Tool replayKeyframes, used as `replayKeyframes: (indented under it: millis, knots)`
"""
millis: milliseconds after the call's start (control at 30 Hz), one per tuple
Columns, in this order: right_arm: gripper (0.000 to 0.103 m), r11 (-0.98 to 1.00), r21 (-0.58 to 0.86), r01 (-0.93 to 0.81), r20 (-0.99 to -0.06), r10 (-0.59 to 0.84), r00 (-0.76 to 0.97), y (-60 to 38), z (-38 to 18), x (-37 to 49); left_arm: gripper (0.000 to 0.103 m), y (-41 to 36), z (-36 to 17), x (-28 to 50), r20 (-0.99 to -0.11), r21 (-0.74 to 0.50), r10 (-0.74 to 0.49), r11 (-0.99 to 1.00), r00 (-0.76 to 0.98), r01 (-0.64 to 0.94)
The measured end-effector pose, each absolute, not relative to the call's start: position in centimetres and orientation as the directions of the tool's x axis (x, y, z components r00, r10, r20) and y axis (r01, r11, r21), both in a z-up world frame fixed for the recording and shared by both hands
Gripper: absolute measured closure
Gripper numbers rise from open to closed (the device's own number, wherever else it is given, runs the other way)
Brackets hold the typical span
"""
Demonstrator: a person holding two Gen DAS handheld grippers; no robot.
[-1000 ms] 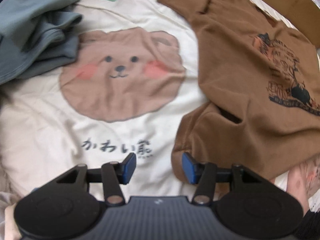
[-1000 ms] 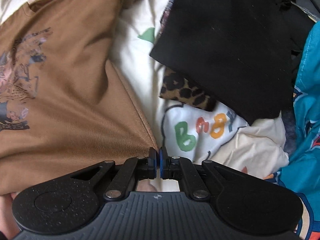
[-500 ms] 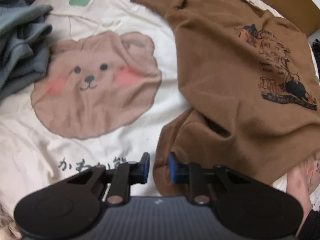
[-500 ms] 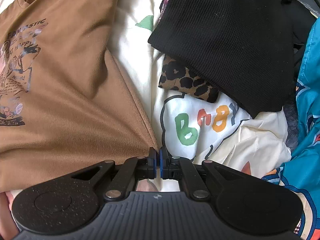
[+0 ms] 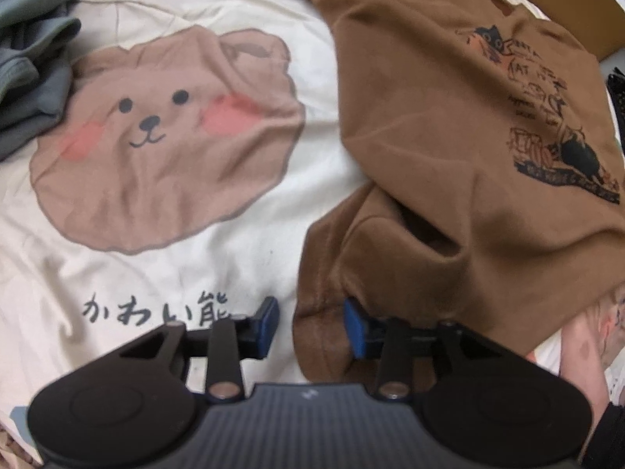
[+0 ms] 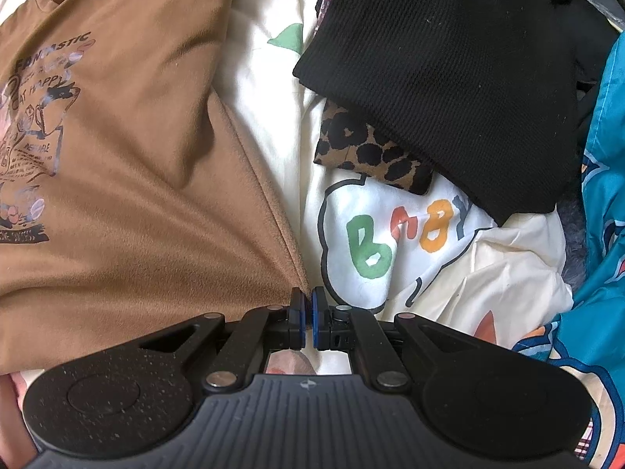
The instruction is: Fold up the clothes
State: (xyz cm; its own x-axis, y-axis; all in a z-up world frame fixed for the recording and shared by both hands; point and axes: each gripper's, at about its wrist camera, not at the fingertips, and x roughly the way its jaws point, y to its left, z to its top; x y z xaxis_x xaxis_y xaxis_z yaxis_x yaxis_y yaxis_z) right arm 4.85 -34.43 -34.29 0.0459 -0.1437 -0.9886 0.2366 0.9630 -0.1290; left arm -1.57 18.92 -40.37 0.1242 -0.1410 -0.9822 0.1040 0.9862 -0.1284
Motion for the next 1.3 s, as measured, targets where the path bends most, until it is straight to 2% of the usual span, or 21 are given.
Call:
replayKeyframes:
  millis: [33,67,100,167,467,733,1000,1300]
  knots:
    - [0.102,0.963,-0.129,0.236,-0.989,-0.144,0.045,-34.4,-34.3,4.8,0.068,18.9,-40.5,-1.6,-0.983,-0.127,-0.139,0.987,0.12,0.103]
    - [0.102,0.963,-0.13,0.236,-0.989,-0.144,0.045,-34.3,-34.3,4.9,0.087,18.8,-40.4,-1.6,-0.983,-0.128,-0.14,0.986,0.115,0.106]
    - [0.102,0.962,-0.128,0.239,-0.989,-0.144,0.047,-34.3,-34.2,4.9,0.094,18.7,-40.2,-1.7,-0.984,-0.132,-0.144,0.985,0.108,0.112]
    - [0.102,0.962,-0.123,0.244,-0.989,-0.14,0.053,-34.4,-34.0,4.8,0.096,18.7,-39.7,-1.9,-0.983,-0.139,-0.152,0.983,0.1,0.121]
    - [0.102,0.961,-0.064,0.269,-0.99,-0.095,0.104,-34.6,-30.1,3.9,0.098,24.0,-30.9,-2.7,-0.941,-0.259,-0.247,0.966,0.231,-0.023]
    - [0.102,0.957,-0.005,0.288,-0.986,-0.053,0.157,-34.6,-26.1,3.1,0.098,25.3,-23.2,-1.8,-0.9,-0.278,-0.228,0.957,0.371,-0.088]
    - [0.103,0.945,0.079,0.318,-0.977,0.01,0.212,-34.4,-21.2,0.9,0.098,28.4,-18.5,-3.4,-0.882,-0.29,-0.177,0.935,0.437,-0.206]
    - [0.103,0.93,0.151,0.336,-0.964,0.063,0.259,-34.0,-17.7,-1.3,0.098,30.6,-15.0,-5.8,-0.877,-0.283,-0.135,0.92,0.461,-0.27]
